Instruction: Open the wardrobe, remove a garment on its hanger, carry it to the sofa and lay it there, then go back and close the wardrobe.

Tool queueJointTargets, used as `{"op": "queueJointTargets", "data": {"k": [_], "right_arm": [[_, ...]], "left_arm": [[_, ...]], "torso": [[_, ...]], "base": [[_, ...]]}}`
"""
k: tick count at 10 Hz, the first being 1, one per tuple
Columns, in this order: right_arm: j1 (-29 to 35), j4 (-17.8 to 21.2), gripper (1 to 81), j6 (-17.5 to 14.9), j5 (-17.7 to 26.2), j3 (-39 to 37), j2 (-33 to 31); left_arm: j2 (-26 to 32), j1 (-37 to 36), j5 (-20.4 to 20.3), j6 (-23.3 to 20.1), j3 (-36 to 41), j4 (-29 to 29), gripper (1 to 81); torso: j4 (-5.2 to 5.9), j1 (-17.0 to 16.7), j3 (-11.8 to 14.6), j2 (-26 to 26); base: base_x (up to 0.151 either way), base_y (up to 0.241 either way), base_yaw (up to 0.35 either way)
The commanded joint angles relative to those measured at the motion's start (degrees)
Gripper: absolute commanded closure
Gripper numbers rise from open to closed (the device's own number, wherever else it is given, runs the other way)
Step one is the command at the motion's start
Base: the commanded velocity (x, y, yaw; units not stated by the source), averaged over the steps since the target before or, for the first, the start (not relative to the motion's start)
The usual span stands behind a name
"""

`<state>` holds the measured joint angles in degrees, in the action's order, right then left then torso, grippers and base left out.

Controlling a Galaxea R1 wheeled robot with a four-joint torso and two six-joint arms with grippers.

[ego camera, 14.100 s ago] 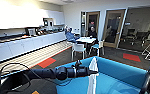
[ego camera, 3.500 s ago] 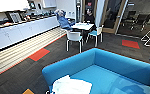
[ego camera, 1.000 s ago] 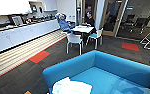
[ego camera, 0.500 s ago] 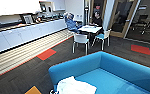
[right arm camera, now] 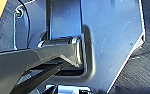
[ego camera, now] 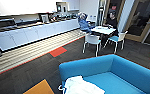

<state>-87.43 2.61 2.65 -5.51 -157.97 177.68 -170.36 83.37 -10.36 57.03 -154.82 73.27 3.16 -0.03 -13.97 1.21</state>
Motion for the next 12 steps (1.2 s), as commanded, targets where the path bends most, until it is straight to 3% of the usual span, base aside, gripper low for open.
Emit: {"op": "queueJointTargets", "data": {"k": [1, 7, 9, 10, 11, 12], "right_arm": [[1.07, 0.03, 1.0, -0.27, 3.84, 0.3, 0.77], [0.54, 0.12, 1.0, -0.27, 3.84, 0.21, -0.11], [0.54, 0.12, 1.0, -0.27, 3.76, 0.12, -0.11], [0.45, 0.12, 1.0, -0.27, 3.75, 0.12, -0.11], [0.45, 0.12, 1.0, -0.18, 3.84, 0.12, -0.11], [0.46, 0.12, 1.0, -0.18, 3.76, 0.12, -0.11]], "left_arm": [[-0.07, -1.32, 2.8, -0.34, -0.04, 0.47, 1.0], [-1.39, -2.02, 4.65, -0.77, -0.04, 0.91, 1.0], [-1.74, -2.02, 4.65, -1.12, -0.04, 0.91, 1.0], [-1.83, -2.02, 4.65, -1.13, -0.04, 0.91, 1.0], [-1.91, -2.02, 4.65, -1.3, -0.04, 0.92, 1.0], [-1.91, -2.11, 4.74, -1.39, -0.04, 0.91, 1.0]], "torso": [[0.0, 0.03, 0.0, 0.0], [0.0, 0.03, 0.0, 0.0], [0.0, 0.03, 4.38, -0.02], [0.0, 0.03, 5.36, -0.02], [0.0, 0.03, 2.31, -0.02], [0.0, 0.03, 3.7, 0.0]], "base": [[0.0, 0.0, 0.337], [0.0, 0.0, 0.337], [0.0, 0.0, 0.337], [0.0, 0.0, 0.337], [0.0, 0.0, 0.337], [0.0, 0.0, 0.337]]}}
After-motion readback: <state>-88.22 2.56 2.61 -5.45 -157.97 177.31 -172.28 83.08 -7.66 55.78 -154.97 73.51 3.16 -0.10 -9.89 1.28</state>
